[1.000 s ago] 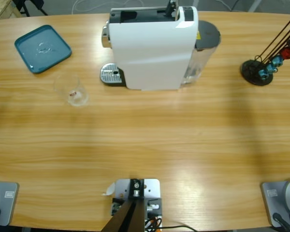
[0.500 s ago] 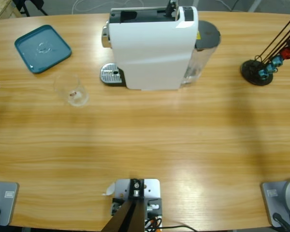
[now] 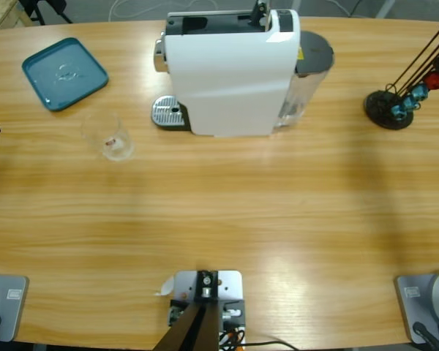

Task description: Pour coffee

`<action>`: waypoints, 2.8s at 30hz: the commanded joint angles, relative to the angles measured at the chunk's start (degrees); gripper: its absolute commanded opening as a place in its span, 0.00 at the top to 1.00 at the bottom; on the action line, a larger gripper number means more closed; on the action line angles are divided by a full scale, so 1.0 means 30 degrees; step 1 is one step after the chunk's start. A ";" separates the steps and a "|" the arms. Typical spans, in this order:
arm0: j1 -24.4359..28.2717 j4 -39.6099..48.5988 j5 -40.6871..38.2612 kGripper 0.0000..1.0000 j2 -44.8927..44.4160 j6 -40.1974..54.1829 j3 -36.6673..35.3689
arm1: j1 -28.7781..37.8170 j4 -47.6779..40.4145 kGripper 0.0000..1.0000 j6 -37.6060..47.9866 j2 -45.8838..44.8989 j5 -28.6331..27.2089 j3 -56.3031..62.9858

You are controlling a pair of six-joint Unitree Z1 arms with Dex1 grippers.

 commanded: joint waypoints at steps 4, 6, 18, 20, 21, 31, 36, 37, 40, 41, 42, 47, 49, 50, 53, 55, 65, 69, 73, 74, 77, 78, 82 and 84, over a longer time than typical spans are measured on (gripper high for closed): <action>-0.0142 -0.0259 -0.0263 0.01 -0.0496 -0.0099 0.0744 | -0.0223 -0.0183 1.00 -0.0353 0.0364 -0.1180 0.0823; -0.0142 -0.0259 -0.0263 0.01 -0.0525 -0.0099 0.0744 | -0.0223 -0.0183 1.00 -0.0329 0.0352 -0.1355 0.0905; -0.0142 -0.0276 -0.0263 0.01 -0.0596 -0.0093 0.0773 | -0.0223 0.0081 0.34 -0.0118 0.0042 -0.1420 0.0970; -0.0142 -0.0300 -0.0263 0.01 -0.0584 -0.0099 0.0802 | -0.0223 0.0122 0.23 -0.0118 -0.0058 -0.1414 0.0952; -0.0142 -0.0317 -0.0263 0.01 -0.0584 -0.0099 0.0802 | -0.0223 0.0169 0.21 -0.0118 -0.0099 -0.1390 0.0929; -0.0142 -0.0417 -0.0263 0.01 -0.0607 -0.0099 0.0861 | -0.0223 0.0357 0.14 -0.0118 -0.0011 -0.1332 0.0648; -0.0142 -0.0434 -0.0263 0.01 -0.0613 -0.0099 0.0867 | -0.0223 0.0374 0.19 -0.0107 0.0440 -0.1326 0.0284; -0.0142 -0.0434 -0.0263 0.01 -0.0613 -0.0099 0.0867 | -0.0223 0.0374 0.23 -0.0107 0.0528 -0.1326 0.0214; -0.0142 -0.0458 -0.0263 0.01 -0.0613 -0.0099 0.0890 | -0.0223 0.0362 0.29 -0.0089 0.0733 -0.1326 0.0079; -0.0142 -0.0470 -0.0263 0.01 -0.0613 -0.0099 0.0890 | -0.0223 0.0362 0.32 -0.0089 0.0815 -0.1303 0.0038; -0.0142 -0.0493 -0.0263 0.01 -0.0607 -0.0099 0.0902 | -0.0223 0.0357 0.33 -0.0089 0.0874 -0.1297 0.0015; -0.0142 -0.0552 -0.0263 0.01 -0.0613 -0.0099 0.0949 | -0.0223 0.0239 0.40 -0.0060 0.1131 -0.1267 0.0021; -0.0142 -0.0552 -0.0263 0.01 -0.0613 -0.0099 0.0949 | -0.0223 0.0198 0.40 -0.0007 0.1231 -0.1267 0.0044; -0.0142 -0.0558 -0.0263 0.01 -0.0613 -0.0099 0.0949 | -0.0223 0.0187 0.40 0.0046 0.1284 -0.1267 0.0044; -0.0142 -0.0610 -0.0263 0.01 -0.0613 -0.0099 0.0978 | -0.0223 0.0122 0.40 0.0087 0.1448 -0.1215 0.0044; -0.0142 -0.0610 -0.0263 0.01 -0.0607 -0.0099 0.1001 | -0.0223 0.0046 0.43 0.0110 0.1547 -0.1209 0.0044; -0.0142 -0.0780 -0.0263 0.01 -0.0549 -0.0099 0.1072 | -0.0223 -0.0241 0.94 0.0104 0.1583 -0.1244 0.0044; -0.0142 -0.0851 -0.0263 0.01 -0.0502 -0.0099 0.1124 | -0.0223 -0.0276 1.00 0.0028 0.1641 -0.1150 0.0091; -0.0142 -0.0874 -0.0263 0.01 -0.0496 -0.0099 0.1154 | -0.0223 -0.0300 1.00 0.0028 0.1618 -0.1162 0.0132; -0.0142 -0.0874 -0.0263 0.01 -0.0496 -0.0099 0.1154 | -0.0223 -0.0300 1.00 0.0028 0.1606 -0.1168 0.0132; -0.0142 -0.0903 -0.0263 0.01 -0.0496 -0.0093 0.1154 | -0.0223 -0.0282 1.00 0.0028 0.1430 -0.1209 0.0103; -0.0142 -0.0903 -0.0263 0.01 -0.0496 -0.0093 0.1154 | -0.0223 -0.0188 1.00 0.0028 0.1301 -0.1226 0.0038; -0.0142 -0.0903 -0.0263 0.01 -0.0496 -0.0099 0.1154 | -0.0223 0.1616 1.00 0.0022 0.0188 -0.1373 -0.0970; -0.0142 -0.0903 -0.0263 0.01 -0.0496 -0.0099 0.1154 | -0.0223 0.2847 1.00 -0.0001 -0.0415 -0.1402 -0.1808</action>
